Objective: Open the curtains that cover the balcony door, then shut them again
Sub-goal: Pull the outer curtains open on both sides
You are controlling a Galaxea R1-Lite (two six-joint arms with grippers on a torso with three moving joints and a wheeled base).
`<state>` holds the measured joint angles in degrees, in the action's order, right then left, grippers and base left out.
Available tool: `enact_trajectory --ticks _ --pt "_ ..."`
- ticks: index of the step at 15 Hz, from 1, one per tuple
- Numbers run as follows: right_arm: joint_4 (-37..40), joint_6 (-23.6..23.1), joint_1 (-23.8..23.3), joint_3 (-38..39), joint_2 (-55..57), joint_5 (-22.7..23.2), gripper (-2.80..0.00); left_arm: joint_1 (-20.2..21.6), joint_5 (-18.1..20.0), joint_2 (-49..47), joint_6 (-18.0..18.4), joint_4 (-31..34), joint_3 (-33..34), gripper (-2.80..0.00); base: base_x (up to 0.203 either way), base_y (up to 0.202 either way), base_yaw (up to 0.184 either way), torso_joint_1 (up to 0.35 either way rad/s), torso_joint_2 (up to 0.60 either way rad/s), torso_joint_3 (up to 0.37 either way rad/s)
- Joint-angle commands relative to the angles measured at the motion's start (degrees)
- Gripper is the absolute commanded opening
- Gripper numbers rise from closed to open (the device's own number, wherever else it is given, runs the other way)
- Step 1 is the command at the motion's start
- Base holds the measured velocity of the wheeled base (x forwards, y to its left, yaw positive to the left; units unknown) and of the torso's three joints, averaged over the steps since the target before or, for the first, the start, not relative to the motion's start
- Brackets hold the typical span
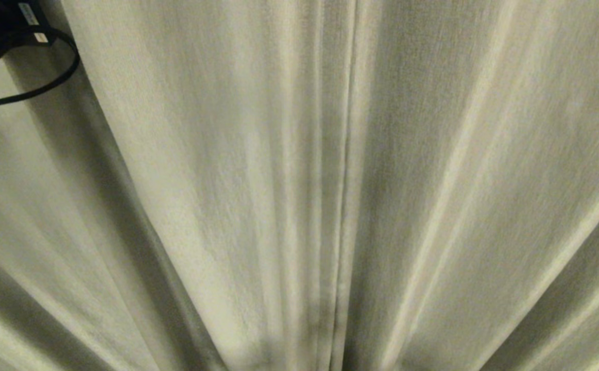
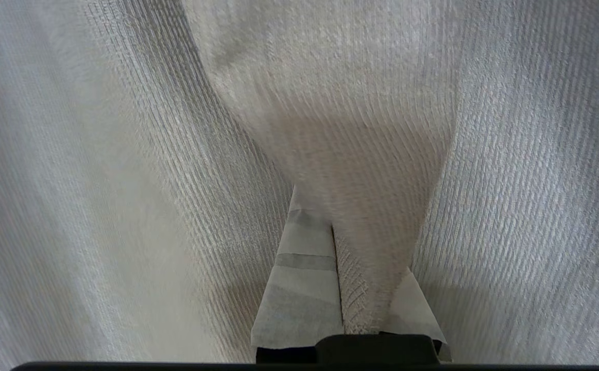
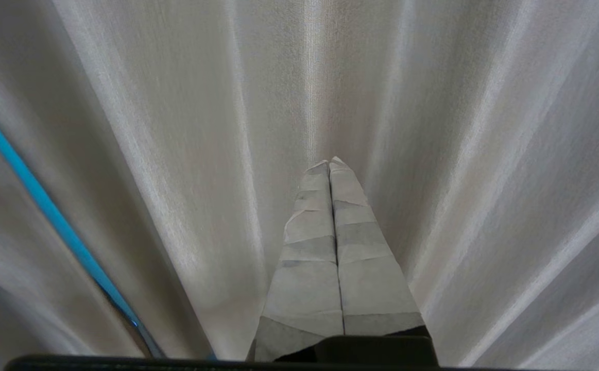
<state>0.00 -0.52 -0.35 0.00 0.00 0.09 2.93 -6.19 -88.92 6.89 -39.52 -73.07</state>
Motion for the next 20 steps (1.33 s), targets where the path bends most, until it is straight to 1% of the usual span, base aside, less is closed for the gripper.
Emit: enact_trajectory --ticks 1,3,5,9,11,14,17,20 --pt "0.0 0.0 0.0 0.0 0.09 0.0 -2.8 1.77 0.05 0.1 -0.11 -0.23 -1.1 -2.8 0.0 0.0 0.0 0.0 0.0 0.0" --pt "0.0 0.0 0.0 0.0 0.09 0.0 -2.8 4.38 1.28 -0.42 -1.38 -0.15 -2.29 -2.8 0.0 0.0 0.0 0.0 0.0 0.0" --pt "0.0 0.0 0.0 0.0 0.09 0.0 -2.8 8.25 5.05 -0.77 -4.01 -0.12 -2.49 -2.8 0.0 0.0 0.0 0.0 0.0 0.0" --pt "0.0 0.0 0.0 0.0 0.09 0.0 -2.8 19.19 11.81 -2.05 -8.27 -0.05 -3.34 -2.8 0.0 0.0 0.0 0.0 0.0 0.0" --pt "0.0 0.0 0.0 0.0 0.09 0.0 -2.8 24.46 15.28 -4.02 -10.2 0.03 -5.7 -2.8 0.0 0.0 0.0 0.0 0.0 0.0" --pt "0.0 0.0 0.03 0.0 0.09 0.0 -2.8 30.83 20.62 -8.1 -13.06 -0.04 -10.32 -2.8 0.0 0.0 0.0 0.0 0.0 0.0" --pt "0.0 0.0 0.0 0.0 0.09 0.0 -2.8 35.98 23.23 -11.66 -15.38 -0.1 -14.17 -2.8 0.0 0.0 0.0 0.0 0.0 0.0" --pt "0.0 0.0 0.07 0.0 0.09 0.0 -2.8 39.72 26.7 -15.01 -17.56 -0.14 -17.3 -2.8 0.0 0.0 0.0 0.0 0.0 0.0"
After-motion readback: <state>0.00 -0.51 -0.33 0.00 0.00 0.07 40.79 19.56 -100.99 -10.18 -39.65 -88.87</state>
